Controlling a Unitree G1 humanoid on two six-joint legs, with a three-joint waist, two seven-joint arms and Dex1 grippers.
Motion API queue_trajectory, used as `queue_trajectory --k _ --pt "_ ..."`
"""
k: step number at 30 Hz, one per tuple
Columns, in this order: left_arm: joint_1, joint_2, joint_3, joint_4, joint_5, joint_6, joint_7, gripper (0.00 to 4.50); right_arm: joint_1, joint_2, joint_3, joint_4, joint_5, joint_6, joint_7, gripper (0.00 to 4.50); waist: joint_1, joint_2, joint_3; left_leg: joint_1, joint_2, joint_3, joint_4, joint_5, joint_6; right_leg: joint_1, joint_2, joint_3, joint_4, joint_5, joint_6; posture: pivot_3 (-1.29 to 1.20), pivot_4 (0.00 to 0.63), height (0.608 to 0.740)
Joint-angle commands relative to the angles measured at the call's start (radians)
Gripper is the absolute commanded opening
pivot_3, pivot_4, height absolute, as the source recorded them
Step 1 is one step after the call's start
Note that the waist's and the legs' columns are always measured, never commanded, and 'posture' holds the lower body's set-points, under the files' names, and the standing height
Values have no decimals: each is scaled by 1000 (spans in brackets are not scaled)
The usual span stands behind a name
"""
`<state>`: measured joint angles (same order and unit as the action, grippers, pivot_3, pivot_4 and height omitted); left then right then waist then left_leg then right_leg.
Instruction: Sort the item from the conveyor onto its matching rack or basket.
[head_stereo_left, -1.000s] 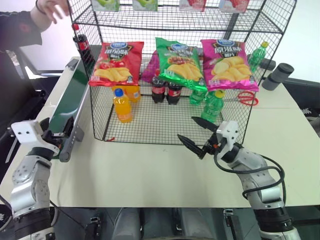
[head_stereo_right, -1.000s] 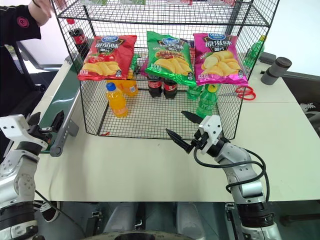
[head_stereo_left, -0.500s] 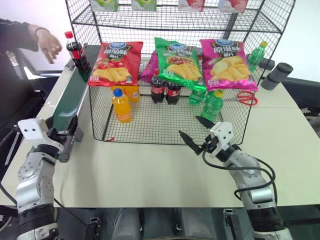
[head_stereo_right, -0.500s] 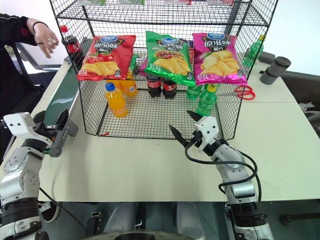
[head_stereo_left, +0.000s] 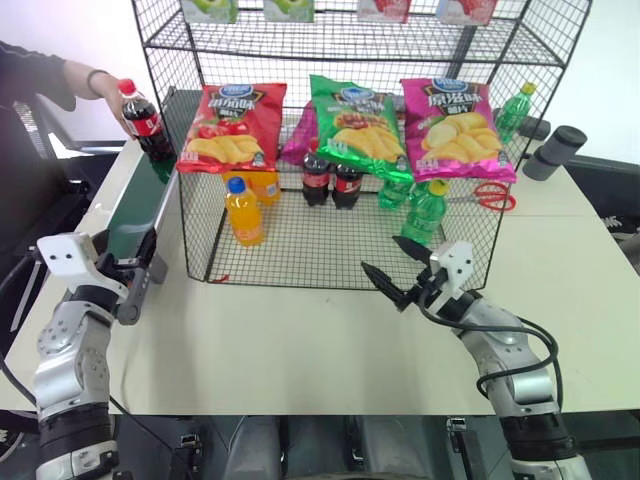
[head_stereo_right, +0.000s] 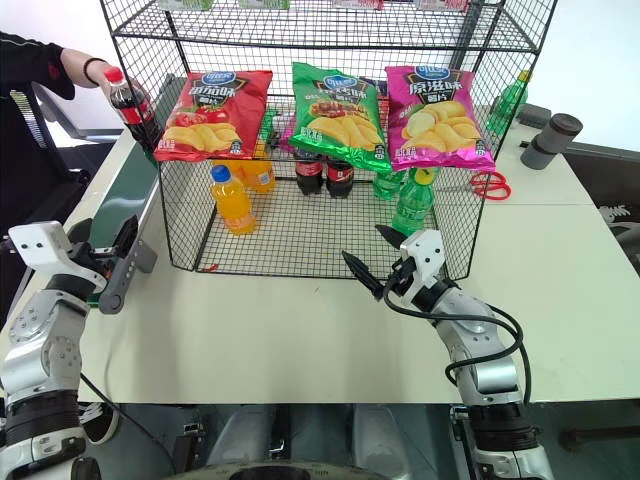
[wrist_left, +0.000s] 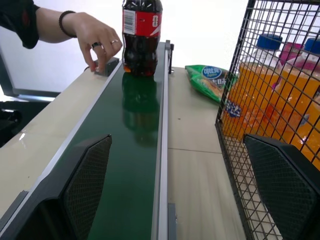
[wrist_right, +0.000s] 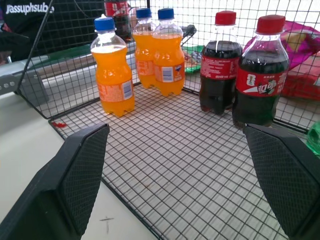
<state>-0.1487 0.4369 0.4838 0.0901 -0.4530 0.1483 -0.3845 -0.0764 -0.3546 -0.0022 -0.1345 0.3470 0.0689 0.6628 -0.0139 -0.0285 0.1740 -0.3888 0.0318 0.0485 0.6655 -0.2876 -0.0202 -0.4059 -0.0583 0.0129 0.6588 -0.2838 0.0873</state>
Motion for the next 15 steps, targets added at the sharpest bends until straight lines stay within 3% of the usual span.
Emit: queue_trajectory --k 1,15 --pt "-16 11 3 4 7 -41 -13 4500 13 20 -11 48 -21 -77 1 4454 0 0 0 0 0 0 0 0 0 0 0 0 0 0 0 0 150 740" --pt "-48 12 1 83 35 -100 -12 4500 12 63 39 49 -43 -109 4 4454 -1 0 0 0 0 0 0 0 0 0 0 0 0 0 0 0 150 740"
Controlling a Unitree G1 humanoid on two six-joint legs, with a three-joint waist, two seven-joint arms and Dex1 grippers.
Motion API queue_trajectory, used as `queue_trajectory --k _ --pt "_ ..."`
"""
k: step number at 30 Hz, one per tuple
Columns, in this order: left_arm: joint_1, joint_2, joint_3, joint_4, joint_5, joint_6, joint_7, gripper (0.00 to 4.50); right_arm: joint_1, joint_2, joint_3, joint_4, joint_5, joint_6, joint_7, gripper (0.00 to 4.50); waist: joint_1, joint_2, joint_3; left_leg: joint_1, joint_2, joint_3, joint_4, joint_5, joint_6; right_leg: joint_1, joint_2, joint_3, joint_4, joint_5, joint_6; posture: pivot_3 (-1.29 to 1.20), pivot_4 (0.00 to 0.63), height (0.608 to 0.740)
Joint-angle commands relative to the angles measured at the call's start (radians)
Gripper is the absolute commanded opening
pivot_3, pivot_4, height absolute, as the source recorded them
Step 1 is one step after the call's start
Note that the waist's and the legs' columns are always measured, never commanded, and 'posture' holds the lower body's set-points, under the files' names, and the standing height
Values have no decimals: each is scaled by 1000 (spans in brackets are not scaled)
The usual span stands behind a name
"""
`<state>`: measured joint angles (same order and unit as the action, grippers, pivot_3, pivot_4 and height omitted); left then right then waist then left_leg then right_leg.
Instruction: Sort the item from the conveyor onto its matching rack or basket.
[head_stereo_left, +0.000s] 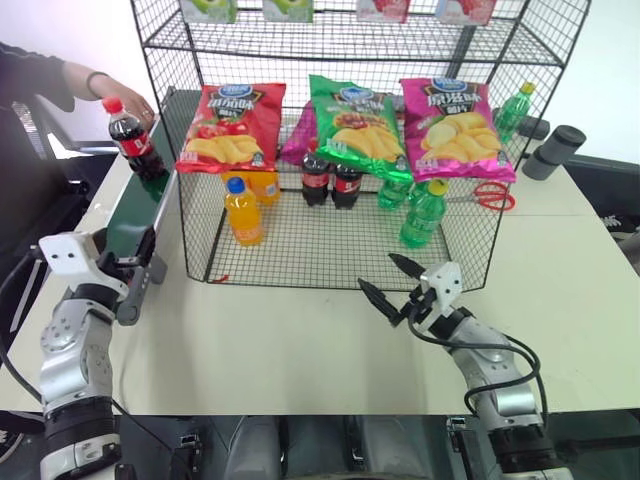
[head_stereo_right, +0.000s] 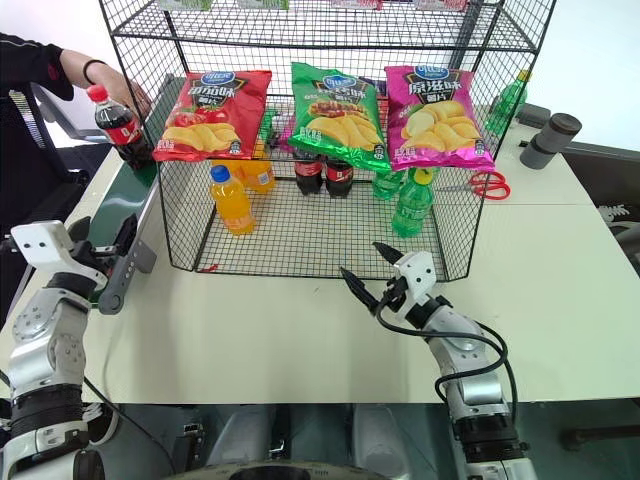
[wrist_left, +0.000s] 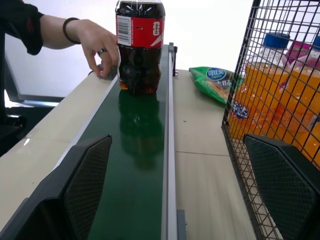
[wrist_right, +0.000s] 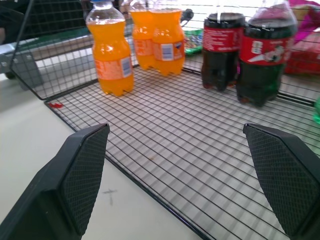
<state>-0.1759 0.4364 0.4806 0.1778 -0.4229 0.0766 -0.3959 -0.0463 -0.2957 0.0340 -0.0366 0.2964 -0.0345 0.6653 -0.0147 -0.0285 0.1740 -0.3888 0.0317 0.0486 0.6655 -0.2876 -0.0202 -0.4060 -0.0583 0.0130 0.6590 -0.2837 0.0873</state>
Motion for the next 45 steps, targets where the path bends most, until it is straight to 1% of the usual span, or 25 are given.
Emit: queue_trajectory --k 1,6,11,19,26,35,41,42,44,45 --pt "-23 13 8 1 6 -32 4 4500 -21 4 5 -52 6 -3 1 4454 0 0 0 0 0 0 0 0 0 0 0 0 0 0 0 0 150 740" --pt "-21 13 39 16 -16 -38 18 4500 -26 3 18 -66 3 4 3 4454 0 0 0 0 0 0 0 0 0 0 0 0 0 0 0 0 150 740" --pt "-5 16 48 19 -8 -54 25 4500 -33 8 33 -71 0 9 -2 4454 -1 0 0 0 0 0 0 0 0 0 0 0 0 0 0 0 150 740" --pt "-10 29 59 69 38 -125 80 4500 -32 8 51 -71 -1 9 0 4454 0 0 0 0 0 0 0 0 0 0 -1 0 0 0 0 0 150 740" --pt "-31 34 50 118 55 -161 91 4500 -31 7 57 -86 -1 16 -3 4454 0 0 0 0 0 0 0 0 0 0 -1 0 0 0 0 0 150 740" --pt "-41 37 41 135 58 -163 73 4500 -25 9 62 -102 -1 28 -9 4454 -1 0 0 0 0 0 0 0 0 0 -1 0 0 0 0 0 150 740" --pt "-42 40 47 141 69 -159 89 4500 -21 9 65 -106 0 29 -10 4454 0 0 0 0 0 0 0 0 0 0 -1 -1 0 0 0 0 150 740" --pt "-41 40 48 141 70 -161 89 4245 -20 8 65 -107 0 30 -10 4490 0 0 0 0 0 0 0 0 0 0 -1 -1 0 0 0 0 150 740" --pt "-35 42 49 138 71 -162 90 3590 -25 8 65 -107 -1 32 -11 4500 0 0 0 0 0 0 0 0 0 0 -1 -1 0 0 0 0 150 740" --pt "-32 44 48 134 73 -161 88 3097 -29 7 64 -108 -2 34 -12 4500 0 0 0 0 0 0 0 0 0 0 -1 -1 0 0 0 0 150 740"
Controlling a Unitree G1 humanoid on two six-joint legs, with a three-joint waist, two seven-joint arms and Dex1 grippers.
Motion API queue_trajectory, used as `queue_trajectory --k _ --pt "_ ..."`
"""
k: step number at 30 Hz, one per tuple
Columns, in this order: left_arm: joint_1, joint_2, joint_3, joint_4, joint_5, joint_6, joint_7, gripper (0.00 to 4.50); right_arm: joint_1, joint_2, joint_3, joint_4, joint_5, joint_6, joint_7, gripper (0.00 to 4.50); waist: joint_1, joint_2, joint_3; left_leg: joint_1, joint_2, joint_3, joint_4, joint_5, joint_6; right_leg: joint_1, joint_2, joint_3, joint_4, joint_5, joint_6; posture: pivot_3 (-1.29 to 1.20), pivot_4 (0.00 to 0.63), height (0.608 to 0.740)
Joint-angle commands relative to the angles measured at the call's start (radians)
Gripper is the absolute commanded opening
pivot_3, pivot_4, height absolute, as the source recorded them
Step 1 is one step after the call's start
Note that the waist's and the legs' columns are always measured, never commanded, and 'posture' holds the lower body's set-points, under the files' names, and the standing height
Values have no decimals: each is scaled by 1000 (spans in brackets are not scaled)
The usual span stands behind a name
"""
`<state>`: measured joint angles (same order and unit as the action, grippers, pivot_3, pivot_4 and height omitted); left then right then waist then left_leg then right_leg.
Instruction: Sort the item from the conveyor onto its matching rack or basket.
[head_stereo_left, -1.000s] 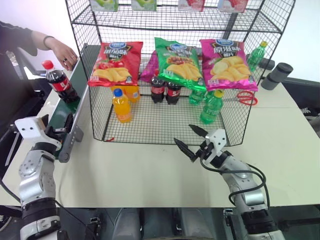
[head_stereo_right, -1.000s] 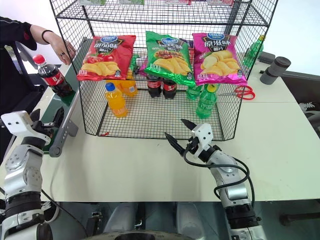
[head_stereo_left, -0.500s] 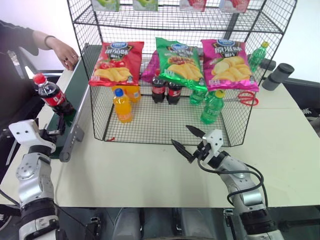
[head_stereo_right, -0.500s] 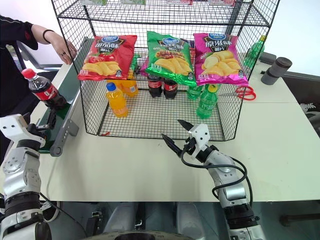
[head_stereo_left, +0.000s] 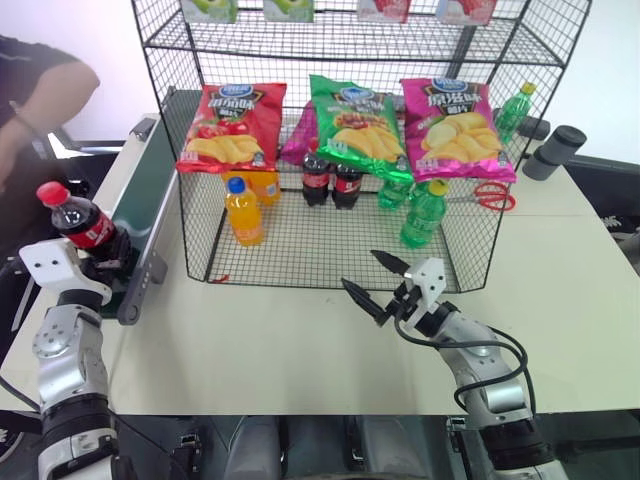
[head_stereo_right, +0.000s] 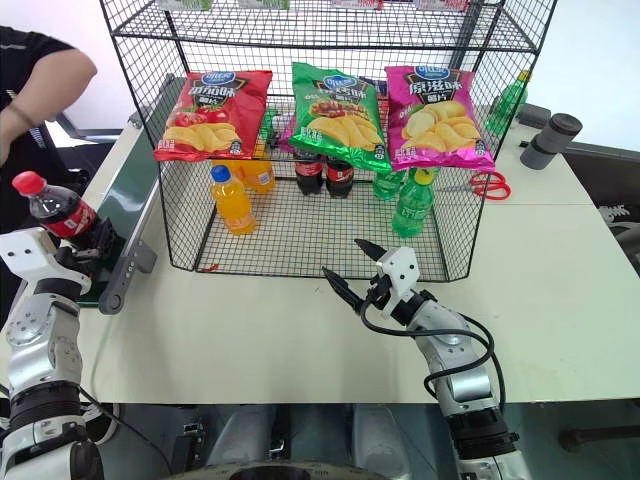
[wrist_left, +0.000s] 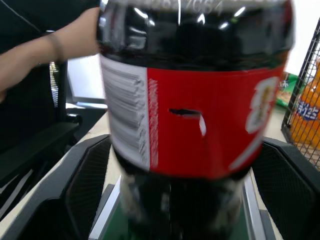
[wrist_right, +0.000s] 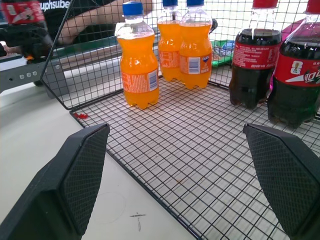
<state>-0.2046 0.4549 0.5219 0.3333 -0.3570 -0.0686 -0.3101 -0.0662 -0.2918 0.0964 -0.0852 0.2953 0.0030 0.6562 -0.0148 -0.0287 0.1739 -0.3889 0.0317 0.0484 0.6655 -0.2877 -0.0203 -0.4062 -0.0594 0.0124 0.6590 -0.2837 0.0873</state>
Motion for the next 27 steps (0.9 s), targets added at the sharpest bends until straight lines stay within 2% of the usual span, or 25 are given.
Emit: queue_trajectory --k 1,4,8,13,16,18,21,27 --pt "2 29 6 -28 9 -15 1 2870 -12 2 0 -63 -1 -1 -4 4500 0 0 0 0 0 0 0 0 0 0 0 0 0 0 0 0 150 740" --pt "16 41 22 -82 -25 -11 -29 2870 -24 -10 3 -86 1 28 -3 4500 0 0 0 0 0 0 0 0 0 0 0 0 0 0 0 0 150 740" --pt "35 103 34 -245 -117 37 -140 2870 -41 -26 5 -148 39 89 22 4500 -1 -5 1 -2 0 -1 0 0 0 -2 0 0 0 0 0 0 150 740" --pt "136 202 -22 -561 -344 271 -344 2870 -59 -44 6 -199 93 157 66 4500 -4 -5 1 -3 0 -1 -1 0 0 -2 -3 -1 -3 0 0 0 150 740" --pt "178 253 -83 -696 -445 407 -407 2870 -67 -49 3 -225 138 204 89 4500 -3 -3 1 -3 -1 -1 -2 0 -1 -1 -4 -1 -6 0 -1 0 150 740" --pt "186 269 -161 -757 -450 461 -438 2870 -76 -52 1 -249 171 242 100 4500 -4 -3 1 -3 -1 -1 -3 0 -1 0 -4 -1 -6 0 -1 0 150 740" --pt "172 266 -340 -782 -349 461 -503 2870 -86 -58 6 -288 216 303 112 4500 -4 -1 2 -3 -1 -2 -3 0 0 -1 -4 -1 -6 -1 -1 0 150 740" --pt "5 112 -572 -654 -240 410 -571 2870 -94 -55 31 -322 235 349 117 4500 5 -1 2 -3 -1 -2 -2 0 0 -1 -2 -2 -5 0 -1 0 150 740"
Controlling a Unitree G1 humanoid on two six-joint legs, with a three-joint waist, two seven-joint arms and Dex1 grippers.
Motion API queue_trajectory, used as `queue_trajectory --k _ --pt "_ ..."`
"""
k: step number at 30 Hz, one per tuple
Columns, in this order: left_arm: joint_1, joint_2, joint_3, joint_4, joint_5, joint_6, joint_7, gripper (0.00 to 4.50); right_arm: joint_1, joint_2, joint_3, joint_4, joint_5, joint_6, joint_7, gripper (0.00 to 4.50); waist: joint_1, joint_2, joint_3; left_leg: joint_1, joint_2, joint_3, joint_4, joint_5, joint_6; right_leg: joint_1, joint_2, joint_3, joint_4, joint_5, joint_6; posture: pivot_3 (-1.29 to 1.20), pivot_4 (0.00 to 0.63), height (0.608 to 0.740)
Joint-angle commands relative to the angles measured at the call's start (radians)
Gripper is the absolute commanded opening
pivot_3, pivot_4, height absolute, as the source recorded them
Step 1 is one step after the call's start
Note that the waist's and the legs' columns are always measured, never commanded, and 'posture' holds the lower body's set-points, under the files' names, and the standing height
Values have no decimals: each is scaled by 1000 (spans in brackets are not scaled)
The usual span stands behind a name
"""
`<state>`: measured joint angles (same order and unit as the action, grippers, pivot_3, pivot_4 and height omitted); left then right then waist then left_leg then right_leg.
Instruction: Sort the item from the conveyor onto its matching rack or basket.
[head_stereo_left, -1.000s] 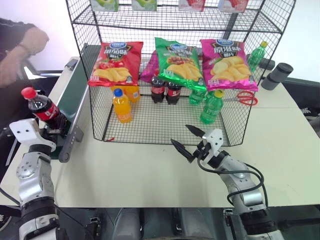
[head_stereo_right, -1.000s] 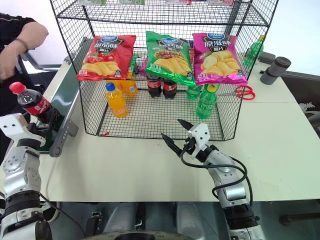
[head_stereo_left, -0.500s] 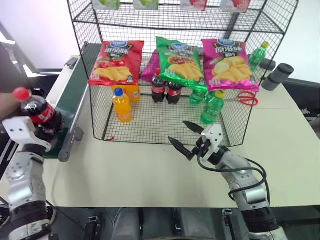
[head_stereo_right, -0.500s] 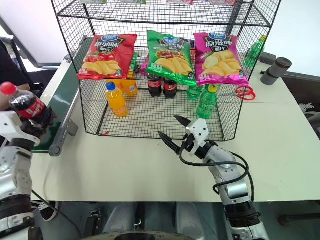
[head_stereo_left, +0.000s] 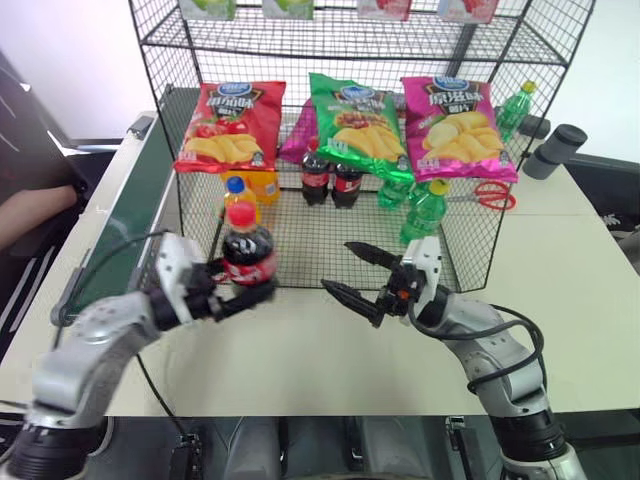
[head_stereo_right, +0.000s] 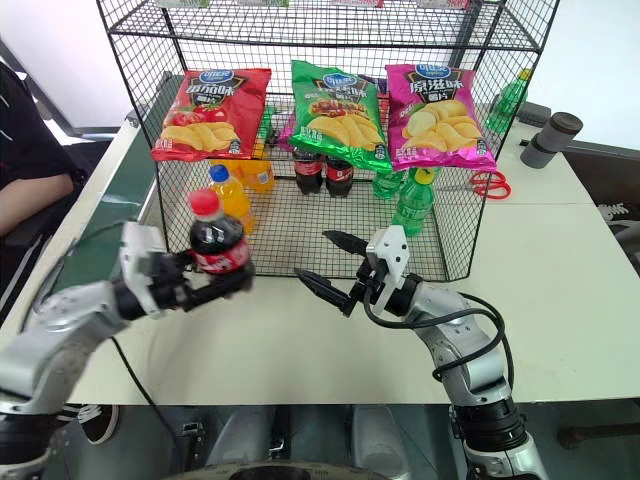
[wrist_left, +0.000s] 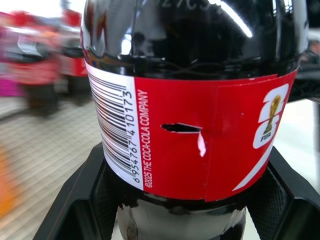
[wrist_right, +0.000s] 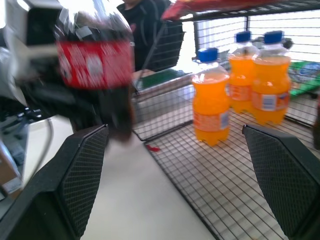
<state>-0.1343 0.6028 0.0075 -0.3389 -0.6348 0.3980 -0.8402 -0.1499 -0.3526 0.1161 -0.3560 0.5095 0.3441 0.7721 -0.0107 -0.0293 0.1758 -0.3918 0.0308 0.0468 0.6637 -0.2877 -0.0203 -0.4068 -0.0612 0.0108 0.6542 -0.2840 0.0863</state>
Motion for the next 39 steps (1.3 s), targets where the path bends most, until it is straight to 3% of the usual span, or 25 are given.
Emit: queue_trajectory --k 1,9,18,21,23,26,28,30,34,39 --pt "-81 -46 -76 33 53 -67 -61 2870 -12 7 12 -52 21 10 -2 4500 0 0 0 0 0 0 0 0 0 0 0 0 0 0 0 0 150 740" --pt "-185 -117 -181 139 149 -135 -163 2870 -8 10 17 -66 40 29 -10 4500 -3 0 0 0 1 1 1 0 1 -1 7 1 0 0 1 0 150 740" --pt "-200 -145 -189 140 188 -153 -187 2870 -1 19 21 -44 60 43 -1 4500 -3 0 0 0 1 1 1 0 1 -1 9 2 0 0 1 0 150 740" --pt "-202 -152 -191 131 191 -144 -182 2855 -2 22 24 -38 74 54 9 3754 -2 0 0 0 2 1 1 0 1 -1 9 2 0 0 1 0 150 740" --pt "-200 -154 -192 127 194 -141 -183 2855 -3 24 26 -36 72 53 8 2969 -2 0 0 0 2 1 1 0 1 -1 9 2 0 0 1 0 150 740" --pt "-196 -152 -191 121 174 -101 -188 2855 -5 30 25 -35 66 47 1 2933 -2 0 0 0 2 1 1 0 1 -1 9 2 0 0 1 0 150 740" --pt "-193 -149 -183 118 149 -63 -191 3877 -7 34 24 -37 63 44 -5 2933 -2 0 0 0 2 1 1 0 1 -1 9 2 0 0 1 0 150 740" --pt "-190 -146 -179 118 161 -68 -185 4382 -10 36 23 -42 64 48 -11 2933 -3 0 0 0 2 1 1 0 1 -1 9 2 0 0 1 0 150 740" --pt "-172 -122 -174 129 229 -104 -152 4382 -20 43 10 -58 73 56 -35 2933 -3 0 0 0 2 1 2 0 1 -1 9 3 1 0 1 0 150 740" --pt "-107 -85 -92 131 218 -97 -105 4382 -53 72 -24 -19 26 3 -101 2933 -6 0 0 0 2 1 2 0 1 -1 10 3 1 0 1 0 150 740"
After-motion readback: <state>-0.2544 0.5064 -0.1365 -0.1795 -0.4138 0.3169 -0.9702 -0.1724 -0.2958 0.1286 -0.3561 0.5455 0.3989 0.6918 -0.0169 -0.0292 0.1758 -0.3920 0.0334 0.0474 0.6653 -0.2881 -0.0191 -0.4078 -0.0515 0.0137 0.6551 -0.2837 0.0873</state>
